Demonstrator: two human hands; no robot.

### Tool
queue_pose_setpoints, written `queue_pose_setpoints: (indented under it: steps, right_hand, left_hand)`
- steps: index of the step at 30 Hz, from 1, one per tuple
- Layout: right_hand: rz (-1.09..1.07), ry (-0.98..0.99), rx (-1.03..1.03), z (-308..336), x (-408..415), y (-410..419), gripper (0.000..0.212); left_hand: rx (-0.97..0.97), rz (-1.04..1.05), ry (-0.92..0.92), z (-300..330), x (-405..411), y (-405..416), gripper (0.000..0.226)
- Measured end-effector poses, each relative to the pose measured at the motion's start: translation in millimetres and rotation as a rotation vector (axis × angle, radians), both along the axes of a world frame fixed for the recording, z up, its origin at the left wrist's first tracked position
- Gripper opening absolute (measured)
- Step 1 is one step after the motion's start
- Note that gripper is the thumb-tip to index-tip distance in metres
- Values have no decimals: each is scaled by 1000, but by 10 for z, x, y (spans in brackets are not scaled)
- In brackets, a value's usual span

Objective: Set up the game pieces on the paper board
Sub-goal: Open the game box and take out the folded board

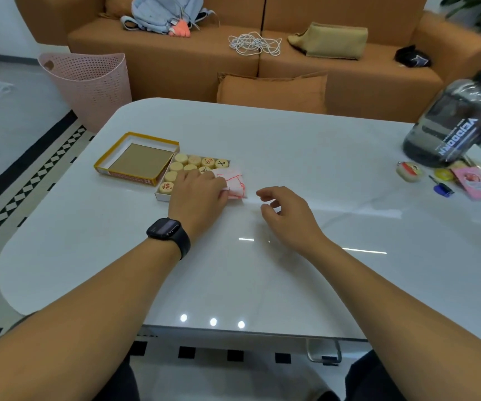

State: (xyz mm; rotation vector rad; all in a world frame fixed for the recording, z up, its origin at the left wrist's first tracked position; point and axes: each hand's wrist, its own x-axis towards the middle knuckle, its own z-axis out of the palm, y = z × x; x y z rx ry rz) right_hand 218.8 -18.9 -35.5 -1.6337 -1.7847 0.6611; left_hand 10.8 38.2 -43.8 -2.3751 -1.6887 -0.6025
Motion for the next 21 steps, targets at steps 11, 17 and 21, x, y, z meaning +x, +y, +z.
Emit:
queue_pose_setpoints:
  steps: [11,17,21]
  right_hand:
    - [-146,343,-27,238,32,-76,43]
    - [-104,295,-13,200,71,-42,14]
    - [-100,291,-30,208,77,-37,19]
  left_hand:
    - [90,-253,-393,151,256,-310,19]
    - [-111,-312,-653,213,278,-432,15]
    - [-200,-224,-890,241,265,-405,17]
